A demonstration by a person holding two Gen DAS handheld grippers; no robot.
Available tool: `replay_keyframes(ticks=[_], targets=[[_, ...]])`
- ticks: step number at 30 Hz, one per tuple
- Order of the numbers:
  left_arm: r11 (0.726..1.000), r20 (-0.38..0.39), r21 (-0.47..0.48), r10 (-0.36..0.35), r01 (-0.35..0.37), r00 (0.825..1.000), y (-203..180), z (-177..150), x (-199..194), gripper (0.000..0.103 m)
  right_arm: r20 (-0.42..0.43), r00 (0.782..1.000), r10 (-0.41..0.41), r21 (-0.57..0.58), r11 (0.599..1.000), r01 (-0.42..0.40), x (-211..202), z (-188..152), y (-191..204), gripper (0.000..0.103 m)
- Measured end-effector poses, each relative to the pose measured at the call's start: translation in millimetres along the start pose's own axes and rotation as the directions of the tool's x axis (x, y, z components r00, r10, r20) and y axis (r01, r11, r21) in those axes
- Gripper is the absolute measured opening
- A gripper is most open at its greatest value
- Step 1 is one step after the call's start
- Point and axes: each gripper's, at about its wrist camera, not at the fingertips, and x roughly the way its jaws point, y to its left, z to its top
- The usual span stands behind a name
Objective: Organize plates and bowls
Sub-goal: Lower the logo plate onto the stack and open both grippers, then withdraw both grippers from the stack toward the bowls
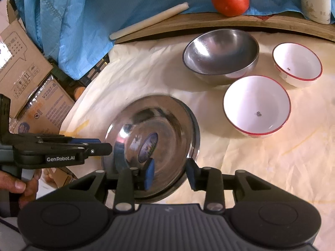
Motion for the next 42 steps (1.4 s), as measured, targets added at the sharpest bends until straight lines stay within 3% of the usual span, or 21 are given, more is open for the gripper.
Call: replay_keyframes(ticks=[5,7,13,19,27,29,31,37,42], targets=[[1.0,0.013,0.002,0.002,-0.002,1.0,4,7,-3,0.046,0.029,1.0,-0.01,0.016,1.0,0.01,-8,1,-2,0.048],[1.0,0.017,0.008,0.003,-0.003,1.0,5,11,-3,0.058,0.041,0.999,-0.015,0.025,1.0,0.014,-11,2,-4,0.052],[0.999,0.032,0.035,0.001,-0.002,0.999,7,25,-2,0.072,0.076,0.996,-0.036,0.054,0.998,0.032,-15,7,-5,0.07],[0.997,0.035,0.074,-0.012,0.01,0.999,8,40,2,0.081,0.106,0.992,-0.061,0.089,0.995,0.052,-17,10,-6,0.085],[0.989,0.01,0.129,-0.067,0.066,0.998,3,67,14,0.084,0.142,0.982,-0.125,0.182,0.978,0.098,-21,8,-11,0.102],[0.985,0.002,0.152,-0.088,0.087,0.996,-1,75,19,0.086,0.152,0.977,-0.15,0.217,0.969,0.115,-23,6,-14,0.102],[0.978,-0.005,0.172,-0.115,0.114,0.993,-7,82,23,0.095,0.162,0.97,-0.181,0.257,0.957,0.135,-26,4,-18,0.102],[0.948,-0.033,0.235,-0.212,0.214,0.977,-31,102,38,0.096,0.179,0.943,-0.281,0.393,0.899,0.194,-36,-4,-32,0.102],[0.898,-0.052,0.324,-0.297,0.298,0.953,-59,107,49,0.102,0.169,0.893,-0.417,0.495,0.82,0.289,-46,-13,-35,0.103]])
